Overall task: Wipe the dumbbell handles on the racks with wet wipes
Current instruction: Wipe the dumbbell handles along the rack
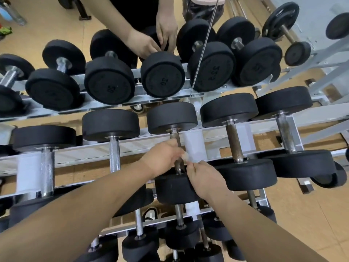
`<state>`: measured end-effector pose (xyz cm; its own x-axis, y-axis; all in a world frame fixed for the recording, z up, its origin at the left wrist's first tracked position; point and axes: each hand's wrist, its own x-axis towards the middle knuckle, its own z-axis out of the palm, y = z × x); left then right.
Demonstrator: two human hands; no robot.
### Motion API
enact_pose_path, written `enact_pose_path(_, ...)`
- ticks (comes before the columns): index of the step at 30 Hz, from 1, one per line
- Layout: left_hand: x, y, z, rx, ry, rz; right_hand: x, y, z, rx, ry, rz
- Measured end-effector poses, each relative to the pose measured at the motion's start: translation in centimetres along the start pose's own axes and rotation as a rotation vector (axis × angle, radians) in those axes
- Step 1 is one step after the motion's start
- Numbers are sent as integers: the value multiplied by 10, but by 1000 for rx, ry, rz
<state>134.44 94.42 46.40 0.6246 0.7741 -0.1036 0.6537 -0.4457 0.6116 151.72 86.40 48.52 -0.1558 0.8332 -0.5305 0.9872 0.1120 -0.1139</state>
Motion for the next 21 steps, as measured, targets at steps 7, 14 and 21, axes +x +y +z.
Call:
enact_pose_path(7,-19,11,14,-76,23,46,4,2,6,-175,-9,-81)
enact_pose_path(14,7,-12,-4,69,244,-41,2,1,7,-151,24,-66)
enact_pose_path(21,-9,-7,-3,-60,-82,27,4,2,9,-209,31,-110)
